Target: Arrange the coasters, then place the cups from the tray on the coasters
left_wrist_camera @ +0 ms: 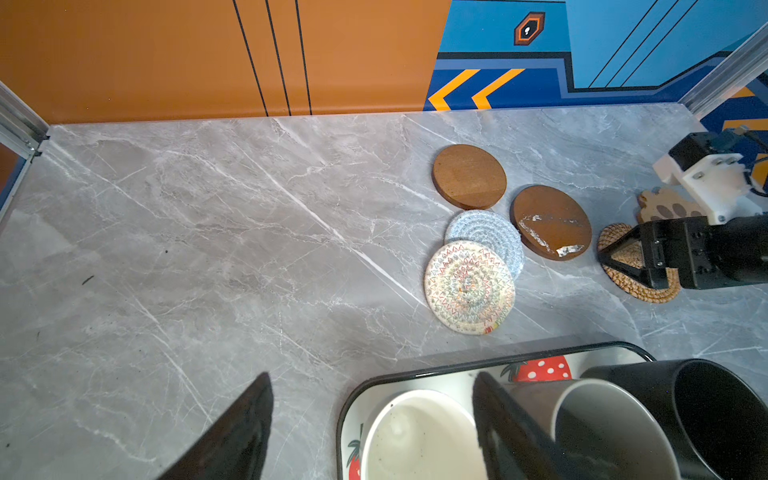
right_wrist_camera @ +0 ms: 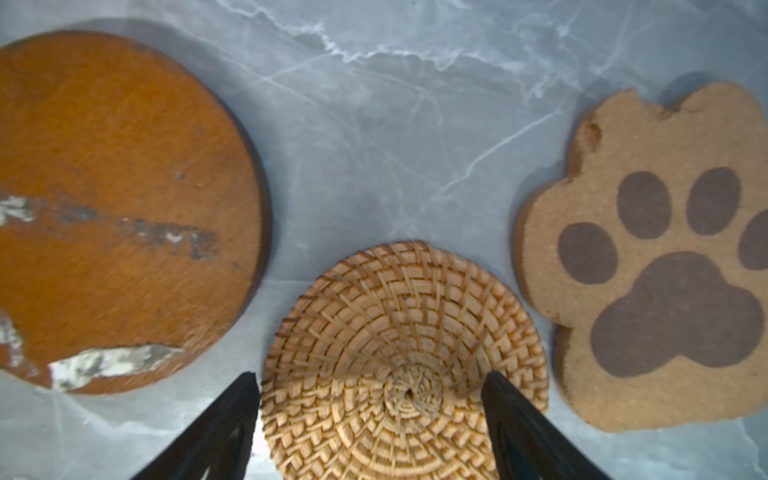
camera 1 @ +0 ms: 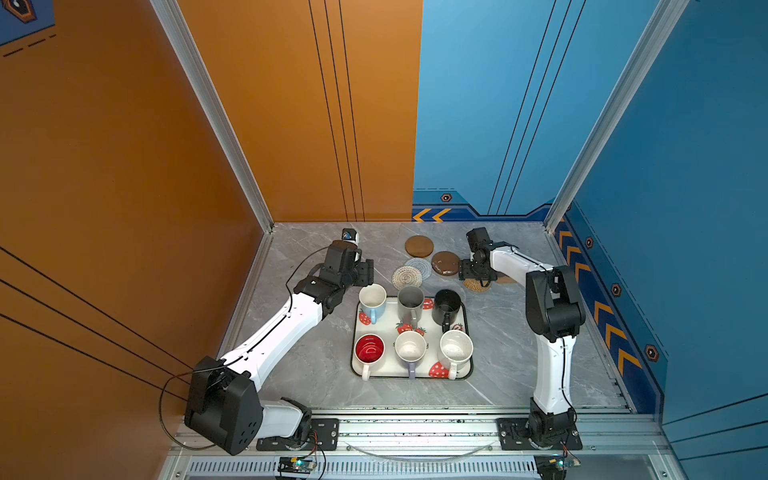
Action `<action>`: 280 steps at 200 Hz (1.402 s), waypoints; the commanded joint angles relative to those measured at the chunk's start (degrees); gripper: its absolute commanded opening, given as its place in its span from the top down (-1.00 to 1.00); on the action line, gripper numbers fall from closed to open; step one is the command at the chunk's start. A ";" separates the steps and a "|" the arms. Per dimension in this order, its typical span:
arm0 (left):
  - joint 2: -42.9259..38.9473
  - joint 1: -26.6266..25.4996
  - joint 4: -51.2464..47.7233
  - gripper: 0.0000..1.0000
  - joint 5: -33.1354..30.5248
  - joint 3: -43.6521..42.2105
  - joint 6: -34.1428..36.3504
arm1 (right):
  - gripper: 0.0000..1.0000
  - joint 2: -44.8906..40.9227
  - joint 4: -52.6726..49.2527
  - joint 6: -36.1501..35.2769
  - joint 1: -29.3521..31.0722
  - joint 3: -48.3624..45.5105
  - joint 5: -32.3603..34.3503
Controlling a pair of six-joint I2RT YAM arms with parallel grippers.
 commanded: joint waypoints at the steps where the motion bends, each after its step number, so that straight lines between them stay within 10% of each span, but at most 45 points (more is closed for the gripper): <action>1: -1.18 -0.62 0.40 -0.53 -1.05 -0.81 0.97 | -0.64 -0.34 -0.97 -0.27 -0.87 1.45 -2.59; 98: -1.74 -0.52 1.23 -0.54 -1.23 -1.77 1.23 | -0.56 -11.48 1.36 1.44 -2.92 -4.14 -9.21; 144: -2.02 -0.53 1.57 -0.54 -1.21 -2.04 1.32 | 1.00 -10.01 1.32 1.92 -3.98 -6.27 -10.63; 280: -2.94 -0.45 1.63 -0.55 -1.67 -2.04 1.49 | 1.00 0.70 1.14 4.37 -4.54 -3.52 -10.23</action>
